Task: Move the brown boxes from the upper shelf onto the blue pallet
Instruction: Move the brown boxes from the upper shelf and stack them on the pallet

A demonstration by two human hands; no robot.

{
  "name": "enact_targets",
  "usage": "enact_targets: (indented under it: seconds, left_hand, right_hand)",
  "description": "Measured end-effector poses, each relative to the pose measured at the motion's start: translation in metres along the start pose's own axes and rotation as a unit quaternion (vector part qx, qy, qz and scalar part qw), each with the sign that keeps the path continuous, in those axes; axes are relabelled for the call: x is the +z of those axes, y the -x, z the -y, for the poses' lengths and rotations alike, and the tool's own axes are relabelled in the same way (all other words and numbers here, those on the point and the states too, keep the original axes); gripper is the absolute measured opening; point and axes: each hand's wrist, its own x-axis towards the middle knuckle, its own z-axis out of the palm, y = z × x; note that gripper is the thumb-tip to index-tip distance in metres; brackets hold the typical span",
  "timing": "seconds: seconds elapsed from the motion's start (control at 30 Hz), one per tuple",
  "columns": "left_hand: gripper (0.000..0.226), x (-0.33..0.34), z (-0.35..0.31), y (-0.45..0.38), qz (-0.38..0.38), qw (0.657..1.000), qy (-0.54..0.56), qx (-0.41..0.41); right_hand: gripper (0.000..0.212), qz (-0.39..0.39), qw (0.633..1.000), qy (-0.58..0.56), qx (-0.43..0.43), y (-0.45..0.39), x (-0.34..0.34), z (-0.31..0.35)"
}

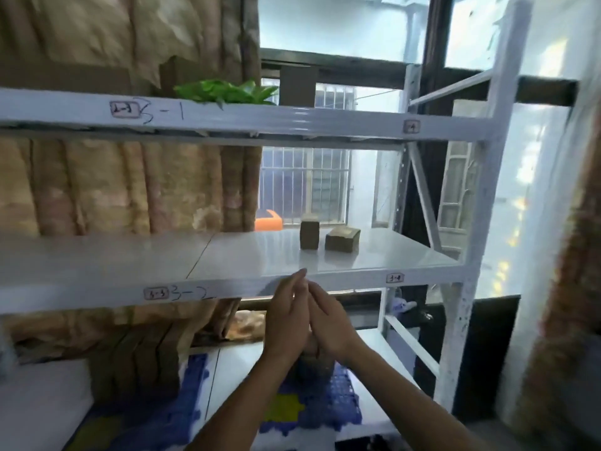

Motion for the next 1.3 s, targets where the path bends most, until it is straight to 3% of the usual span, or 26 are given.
enact_targets:
  seconds: [0.17, 0.37, 0.47, 0.67, 0.8, 0.93, 1.03, 1.13, 1.23, 1.3]
  left_hand:
    - [0.04, 0.036, -0.031, -0.052, 0.047, 0.999, -0.014, -0.002]
    - [0.037, 0.044, 0.005, -0.144, 0.045, 0.997, -0.05, -0.025]
    - [0.055, 0.054, 0.027, -0.181, 0.046, 0.993, -0.083, -0.064]
    - [0.088, 0.082, 0.053, -0.238, 0.096, 0.985, -0.1, -0.098]
    - [0.087, 0.096, 0.067, -0.261, 0.098, 0.979, -0.164, -0.063]
    - [0.068, 0.1, 0.073, -0.271, 0.071, 0.985, -0.152, -0.04]
    - [0.051, 0.101, 0.075, -0.267, 0.061, 0.985, -0.16, -0.031]
    - [0.041, 0.099, 0.075, -0.263, 0.065, 0.988, -0.14, -0.016]
    - [0.037, 0.098, 0.075, -0.264, 0.087, 0.987, -0.131, -0.016]
    - [0.034, 0.097, 0.076, -0.264, 0.082, 0.989, -0.126, -0.018]
  right_hand:
    - [0.044, -0.115, 0.992, 0.054, 0.003, -0.03, -0.062, -0.002]
    - [0.044, -0.207, 0.964, 0.163, 0.015, -0.096, -0.099, -0.037]
    - [0.052, -0.201, 0.95, 0.234, 0.051, -0.139, -0.1, -0.048]
    - [0.1, -0.128, 0.91, 0.376, 0.121, -0.213, -0.091, -0.072]
    - [0.082, -0.143, 0.884, 0.43, 0.118, -0.244, -0.08, -0.081]
    - [0.076, -0.193, 0.849, 0.477, 0.12, -0.25, -0.087, -0.079]
    - [0.064, -0.229, 0.87, 0.421, 0.113, -0.249, -0.088, -0.08]
    - [0.06, -0.262, 0.928, 0.23, 0.13, -0.252, -0.095, -0.078]
    - [0.062, -0.221, 0.958, 0.09, 0.156, -0.254, -0.102, -0.078]
    - [0.062, -0.195, 0.967, 0.06, 0.151, -0.252, -0.097, -0.081]
